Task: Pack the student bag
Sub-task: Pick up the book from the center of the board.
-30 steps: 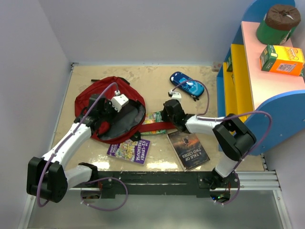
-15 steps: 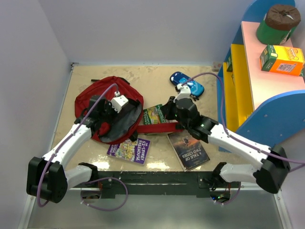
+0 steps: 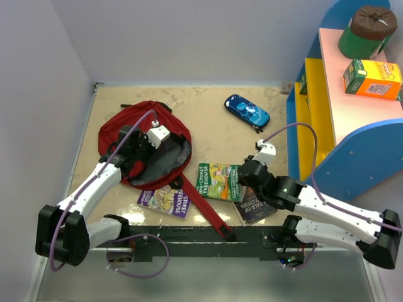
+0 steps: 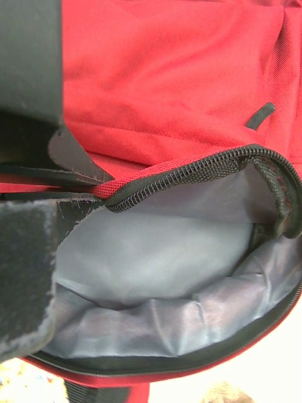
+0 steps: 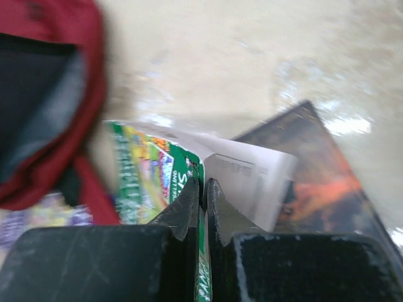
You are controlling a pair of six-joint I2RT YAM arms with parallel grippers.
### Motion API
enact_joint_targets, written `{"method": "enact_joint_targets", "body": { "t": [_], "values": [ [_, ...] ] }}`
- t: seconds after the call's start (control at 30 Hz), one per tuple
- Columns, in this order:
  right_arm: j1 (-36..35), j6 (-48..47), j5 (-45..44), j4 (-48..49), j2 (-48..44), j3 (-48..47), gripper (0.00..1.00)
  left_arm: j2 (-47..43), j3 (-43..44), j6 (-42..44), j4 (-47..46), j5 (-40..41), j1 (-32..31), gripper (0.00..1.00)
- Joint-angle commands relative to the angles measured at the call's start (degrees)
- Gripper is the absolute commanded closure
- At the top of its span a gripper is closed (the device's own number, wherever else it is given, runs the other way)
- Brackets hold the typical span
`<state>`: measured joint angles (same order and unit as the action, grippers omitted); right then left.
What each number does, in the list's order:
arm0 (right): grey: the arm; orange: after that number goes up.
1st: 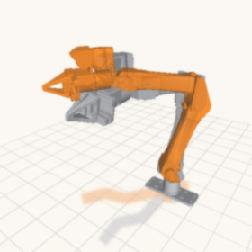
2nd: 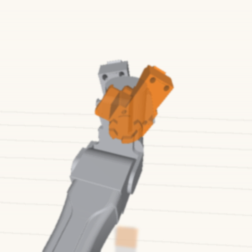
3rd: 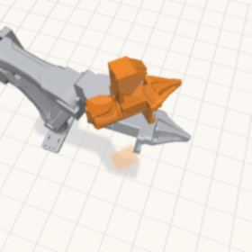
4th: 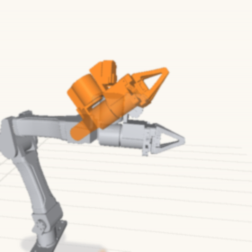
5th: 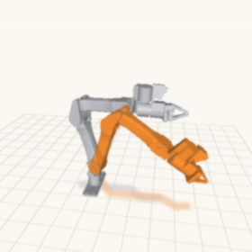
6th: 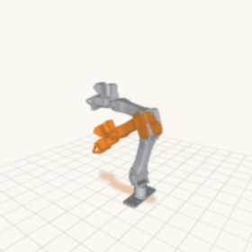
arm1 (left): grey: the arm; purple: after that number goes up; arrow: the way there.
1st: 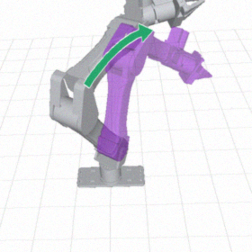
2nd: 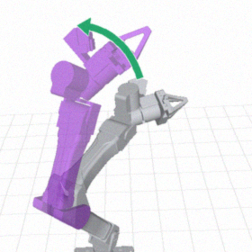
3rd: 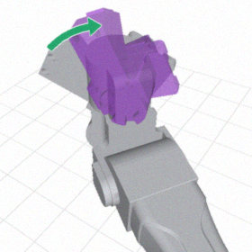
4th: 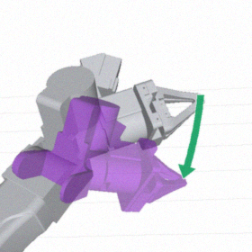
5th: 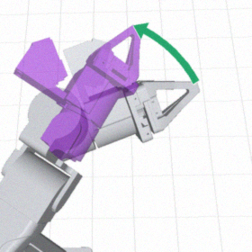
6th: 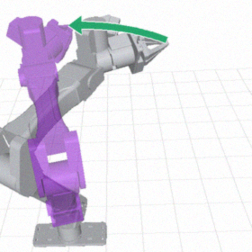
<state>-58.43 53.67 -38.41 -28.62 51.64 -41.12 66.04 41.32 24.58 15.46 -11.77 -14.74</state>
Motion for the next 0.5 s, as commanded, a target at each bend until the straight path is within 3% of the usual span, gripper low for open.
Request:
{"method": "enact_joint_targets", "body": {
  "t": [0.0,0.13,0.17,0.2,0.27,0.3,0.47],
  "values": [
    [-0.7,6.1,-4.6,-7.3,5.8,0.3,1.00,0.1,1.4,-0.7,-1.1,-0.9,0.2,1.00],
    [-0.6,9.3,-4.7,-11.1,13.5,-3.0,1.00,-0.4,1.6,-0.6,-0.4,-1.1,0.3,1.00],
    [-0.6,10.8,-5.1,-13.0,15.3,-4.3,0.92,-0.5,1.6,-0.5,-0.4,-1.2,0.3,1.00],
    [-0.6,13.3,-4.7,-15.7,18.5,-6.0,0.72,-0.6,1.6,-0.5,-0.3,-1.3,0.3,1.00],
    [-0.6,15.2,-3.1,-16.6,19.8,-6.2,0.58,-0.6,1.7,-0.5,-0.3,-1.7,0.3,1.00],
    [-0.6,17.2,-2.0,-16.3,19.7,-5.2,0.45,-0.6,1.7,-0.4,0.0,-1.7,0.2,1.00],
    [-0.7,21.6,4.2,-11.9,9.6,2.1,0.29,-0.8,1.8,0.5,0.6,-2.3,0.3,1.00]
  ]
}}
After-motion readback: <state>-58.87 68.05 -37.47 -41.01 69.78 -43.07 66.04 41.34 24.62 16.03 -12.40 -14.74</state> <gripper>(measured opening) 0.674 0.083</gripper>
